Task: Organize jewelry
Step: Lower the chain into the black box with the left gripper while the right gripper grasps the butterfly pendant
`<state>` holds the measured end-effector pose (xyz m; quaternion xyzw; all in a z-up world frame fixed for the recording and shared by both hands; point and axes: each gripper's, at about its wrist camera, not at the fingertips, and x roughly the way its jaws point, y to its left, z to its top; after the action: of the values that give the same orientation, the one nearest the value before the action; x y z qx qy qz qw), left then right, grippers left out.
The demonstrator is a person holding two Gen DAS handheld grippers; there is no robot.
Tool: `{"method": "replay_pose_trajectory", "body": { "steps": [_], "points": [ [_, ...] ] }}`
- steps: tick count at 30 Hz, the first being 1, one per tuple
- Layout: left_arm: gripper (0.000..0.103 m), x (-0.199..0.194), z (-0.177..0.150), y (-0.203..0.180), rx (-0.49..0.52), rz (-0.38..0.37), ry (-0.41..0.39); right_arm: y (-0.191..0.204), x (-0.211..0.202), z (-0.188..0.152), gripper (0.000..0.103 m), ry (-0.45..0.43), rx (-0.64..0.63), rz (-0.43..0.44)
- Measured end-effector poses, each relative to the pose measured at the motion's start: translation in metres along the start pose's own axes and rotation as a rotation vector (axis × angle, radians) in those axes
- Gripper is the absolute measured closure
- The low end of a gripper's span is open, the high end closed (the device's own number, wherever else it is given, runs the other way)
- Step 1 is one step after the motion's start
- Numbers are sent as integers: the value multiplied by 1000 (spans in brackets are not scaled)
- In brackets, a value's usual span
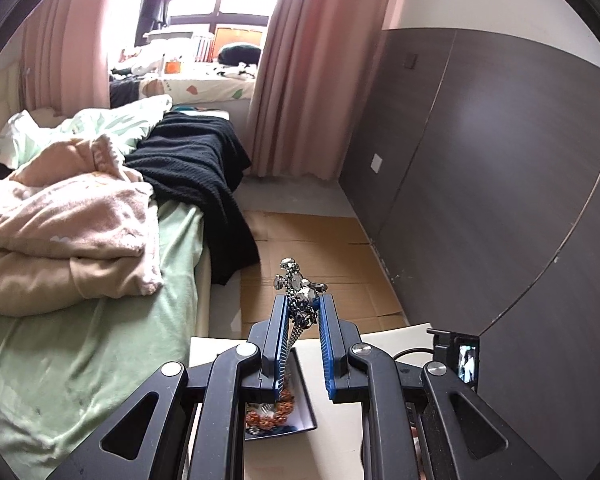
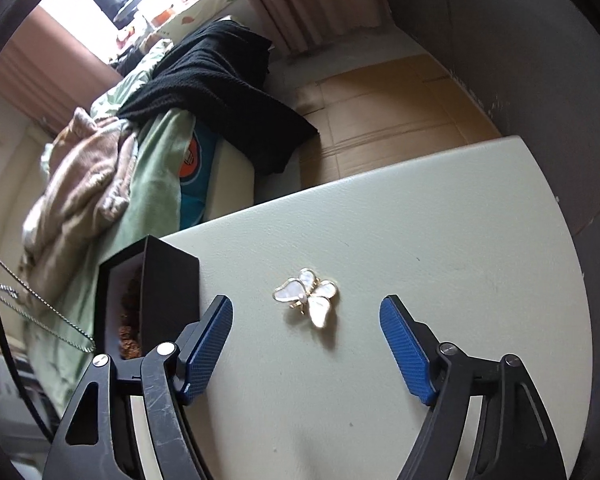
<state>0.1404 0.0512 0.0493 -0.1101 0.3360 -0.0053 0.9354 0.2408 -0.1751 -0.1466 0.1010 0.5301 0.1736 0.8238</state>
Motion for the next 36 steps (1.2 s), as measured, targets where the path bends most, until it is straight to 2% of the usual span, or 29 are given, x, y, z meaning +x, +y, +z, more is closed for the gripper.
{"method": "replay_pose_trajectory", "body": {
  "steps": [5, 8, 11, 14, 15, 16, 18, 23, 27, 30, 32, 34, 36],
  "points": [
    [88, 7, -3, 10, -21, -5, 11, 18, 15, 0, 25, -2, -73, -111],
    [88, 14, -6, 14, -42, -5, 18, 22, 23, -1, 27, 10, -98, -147],
    [88, 21, -11, 19, -80, 7, 15, 31, 28, -3, 37, 17, -168, -222],
    [88, 31, -20, 25, -136, -15, 29, 37, 28, -5, 54, 24, -224, -306],
    [88, 34, -26, 28, -162, -36, 37, 37, 27, -5, 62, 25, -228, -310],
    [88, 36, -30, 29, -175, -45, 41, 33, 24, -4, 73, 37, -214, -291],
    [88, 40, -38, 31, -192, -50, 45, 29, 20, -3, 76, 51, -186, -242],
    [88, 62, -57, 36, -210, -67, 101, 8, 11, -3, 77, 82, -76, -71],
    [87, 79, -67, 44, -259, -121, 163, -4, 3, -4, 77, 79, -24, 6],
    [79, 85, -71, 51, -299, -154, 206, -7, -5, -6, 77, 64, 6, 49],
    [47, 84, -72, 57, -322, -155, 206, -5, -11, -7, 77, 51, 16, 76],
    [31, 76, -72, 62, -341, -145, 180, 0, -21, -9, 77, 30, 18, 115],
    [28, 69, -72, 68, -353, -128, 159, 8, -28, -9, 77, 8, 9, 143]
  ]
}}
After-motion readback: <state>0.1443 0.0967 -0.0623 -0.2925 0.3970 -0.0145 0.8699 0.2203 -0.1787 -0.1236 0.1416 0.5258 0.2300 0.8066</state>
